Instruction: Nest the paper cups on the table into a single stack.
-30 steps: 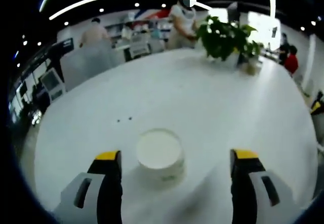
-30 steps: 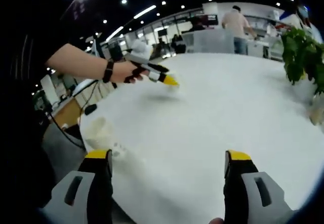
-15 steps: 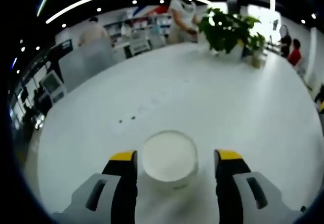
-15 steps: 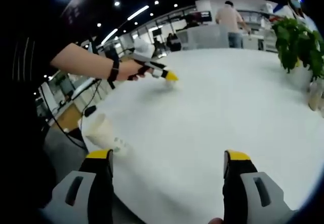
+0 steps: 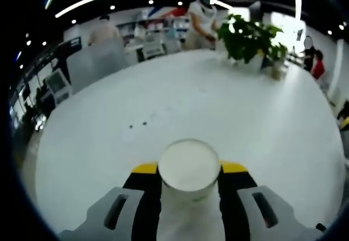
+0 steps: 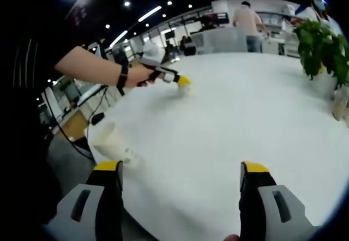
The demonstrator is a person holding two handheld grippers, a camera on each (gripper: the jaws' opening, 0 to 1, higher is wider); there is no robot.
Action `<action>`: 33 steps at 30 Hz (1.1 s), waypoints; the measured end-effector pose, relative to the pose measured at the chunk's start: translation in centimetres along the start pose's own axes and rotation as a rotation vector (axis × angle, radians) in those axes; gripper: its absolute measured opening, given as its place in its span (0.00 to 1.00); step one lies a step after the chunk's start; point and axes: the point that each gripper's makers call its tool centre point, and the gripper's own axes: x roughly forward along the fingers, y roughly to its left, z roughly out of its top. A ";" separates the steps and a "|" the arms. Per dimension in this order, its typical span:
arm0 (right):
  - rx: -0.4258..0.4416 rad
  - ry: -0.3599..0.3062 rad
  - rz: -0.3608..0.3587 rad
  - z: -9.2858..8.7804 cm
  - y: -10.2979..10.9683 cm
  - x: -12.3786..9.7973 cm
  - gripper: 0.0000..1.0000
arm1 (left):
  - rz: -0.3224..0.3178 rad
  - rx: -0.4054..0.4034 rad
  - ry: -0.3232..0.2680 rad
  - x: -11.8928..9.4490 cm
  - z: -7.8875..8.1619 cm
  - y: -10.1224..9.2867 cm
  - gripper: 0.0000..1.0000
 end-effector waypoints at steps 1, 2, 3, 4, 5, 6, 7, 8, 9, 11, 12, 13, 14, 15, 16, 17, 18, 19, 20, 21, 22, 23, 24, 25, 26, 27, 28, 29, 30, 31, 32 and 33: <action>0.004 -0.004 -0.001 0.1 0.0 -0.1 0.86 | -0.007 -0.013 -0.003 -0.2 0.1 -0.2 0.39; 0.005 -0.008 -0.002 0.2 0.0 -0.1 0.86 | -0.007 -0.026 -0.005 -0.5 0.2 -0.2 0.39; 0.003 -0.011 -0.005 0.3 0.0 -0.2 0.86 | -0.010 -0.040 -0.009 -0.7 0.3 -0.3 0.39; 0.002 -0.015 -0.007 0.4 0.0 -0.2 0.86 | -0.019 -0.061 -0.015 -1.0 0.6 -0.5 0.39; 0.006 -0.023 -0.007 0.6 0.0 -0.3 0.86 | -0.025 -0.076 -0.020 -1.2 0.8 -0.6 0.39; 0.009 -0.029 -0.008 0.8 0.0 -0.3 0.86 | -0.030 -0.086 -0.024 -1.6 1.1 -0.8 0.39; 0.009 -0.032 -0.008 0.9 0.0 -0.3 0.86 | -0.030 -0.084 -0.028 -2.0 1.4 -0.8 0.39; 0.008 -0.037 -0.010 1.2 0.0 -0.3 0.86 | -0.031 -0.082 -0.031 -2.3 1.6 -0.9 0.39; 0.008 -0.039 -0.010 1.3 0.0 -0.3 0.86 | -0.036 -0.074 -0.037 -2.9 2.0 -1.1 0.39; 0.008 -0.049 -0.008 1.8 0.2 -0.3 0.86 | -0.044 -0.074 -0.044 -3.8 2.5 -1.3 0.39; 0.000 -0.057 -0.008 2.2 0.3 -0.3 0.86 | -0.058 -0.098 -0.045 -4.1 2.6 -1.5 0.39; -0.004 -0.058 -0.007 2.3 0.5 -0.3 0.86 | -0.064 -0.112 -0.051 -4.6 2.8 -1.7 0.39; -0.011 -0.056 -0.003 2.5 0.7 -0.2 0.86 | -0.064 -0.109 -0.065 -5.0 3.2 -1.8 0.39; -0.016 -0.057 0.001 2.6 0.9 -0.2 0.86 | -0.059 -0.106 -0.072 -5.8 3.4 -1.9 0.39; -0.022 -0.060 0.007 2.8 1.1 -0.2 0.86 | -0.058 -0.105 -0.074 -6.2 3.5 -2.0 0.39; -0.033 -0.062 0.014 3.0 1.4 -0.2 0.86 | -0.060 -0.111 -0.086 -7.0 3.8 -2.2 0.39; -0.041 -0.064 0.018 3.2 1.5 -0.3 0.86 | -0.060 -0.114 -0.092 -7.6 4.0 -2.3 0.39; -0.053 -0.069 0.022 3.5 1.8 -0.3 0.86 | -0.060 -0.115 -0.098 -8.1 4.1 -2.4 0.39; -0.058 -0.071 0.025 3.7 2.0 -0.4 0.86 | -0.064 -0.114 -0.107 -8.9 4.3 -2.6 0.39; -0.065 -0.076 0.030 4.0 2.3 -0.5 0.86 | -0.070 -0.118 -0.114 -9.7 4.5 -2.9 0.39; -0.071 -0.080 0.032 4.2 2.5 -0.5 0.86 | -0.079 -0.116 -0.120 -10.3 4.7 -3.1 0.39; -0.077 -0.085 0.036 4.4 2.8 -0.5 0.86 | -0.085 -0.114 -0.122 -10.8 4.7 -3.4 0.39; -0.079 -0.086 0.040 4.5 3.0 -0.5 0.86 | -0.086 -0.104 -0.126 -11.7 4.8 -3.6 0.39; -0.086 -0.089 0.046 4.6 3.5 -0.5 0.86 | -0.088 -0.094 -0.132 -12.2 5.0 -3.7 0.39; -0.093 -0.091 0.049 4.8 3.8 -0.5 0.86 | -0.091 -0.098 -0.133 -12.9 5.0 -3.8 0.39; -0.100 -0.092 0.052 4.9 4.1 -0.5 0.86 | -0.095 -0.100 -0.139 -13.9 5.2 -4.0 0.39; -0.105 -0.095 0.054 5.0 4.4 -0.6 0.86 | -0.102 -0.092 -0.152 -14.6 5.5 -4.3 0.39; -0.114 -0.100 0.059 5.2 5.0 -0.6 0.86 | -0.109 -0.091 -0.161 -15.6 5.6 -4.6 0.39; -0.121 -0.102 0.060 5.2 5.3 -0.6 0.86 | -0.109 -0.088 -0.163 -16.3 5.6 -4.7 0.39; -0.132 -0.104 0.060 5.3 5.7 -0.7 0.86 | -0.114 -0.083 -0.177 -17.2 5.7 -4.9 0.39; -0.137 -0.108 0.061 5.5 6.0 -0.7 0.86 | -0.122 -0.090 -0.187 -17.8 5.8 -5.2 0.39; -0.141 -0.112 0.061 5.6 6.3 -0.8 0.86 | -0.138 -0.102 -0.199 -18.6 5.7 -5.4 0.39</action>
